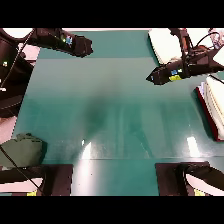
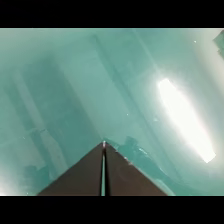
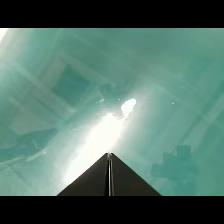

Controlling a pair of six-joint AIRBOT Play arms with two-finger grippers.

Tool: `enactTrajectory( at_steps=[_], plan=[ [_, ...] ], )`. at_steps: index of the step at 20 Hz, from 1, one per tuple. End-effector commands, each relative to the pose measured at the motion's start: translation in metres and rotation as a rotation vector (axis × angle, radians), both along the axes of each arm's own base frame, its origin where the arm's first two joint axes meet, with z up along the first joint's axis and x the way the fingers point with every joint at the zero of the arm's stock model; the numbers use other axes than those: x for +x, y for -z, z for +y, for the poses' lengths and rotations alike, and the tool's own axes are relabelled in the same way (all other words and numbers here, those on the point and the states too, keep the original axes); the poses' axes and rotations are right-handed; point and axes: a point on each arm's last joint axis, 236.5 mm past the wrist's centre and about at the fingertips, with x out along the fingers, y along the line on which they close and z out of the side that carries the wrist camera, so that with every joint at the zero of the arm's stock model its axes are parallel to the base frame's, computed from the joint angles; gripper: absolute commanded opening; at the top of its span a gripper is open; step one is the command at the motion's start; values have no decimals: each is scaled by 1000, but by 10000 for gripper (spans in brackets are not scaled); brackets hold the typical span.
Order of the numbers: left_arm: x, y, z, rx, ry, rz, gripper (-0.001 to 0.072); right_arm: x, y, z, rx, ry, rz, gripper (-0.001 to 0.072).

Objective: Fold the shirts.

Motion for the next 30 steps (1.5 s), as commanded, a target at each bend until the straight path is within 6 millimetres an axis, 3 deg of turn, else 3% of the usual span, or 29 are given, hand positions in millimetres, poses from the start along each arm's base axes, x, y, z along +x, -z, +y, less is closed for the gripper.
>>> enactTrajectory(
  at_steps=[1,11,16,18,20,22,24,26,30],
  plan=[
    [0,0,0,0,0,0,24,0,0,1,0,-2,0,25],
    [1,-1,0,-3,-2,-4,25,-2,1,1,-2,-5,7,25],
    [24,-26,5,-32,-57,-136,24,-6,4,0,-10,-14,25,25],
    [12,-11,33,141,-59,-113,24,-6,4,0,-10,-14,25,25],
    [-12,1,85,339,-115,-45,24,-6,4,0,-10,-14,25,25],
    [-35,-5,127,344,-192,-11,24,-6,4,0,-10,-14,25,25],
    [-62,4,170,327,-305,35,24,-6,4,0,-10,-14,25,25],
    [-102,39,216,367,-406,119,24,-6,3,0,-10,-14,24,25],
    [-180,137,287,462,-605,361,27,-6,3,0,-10,-13,23,25]
  ],
)
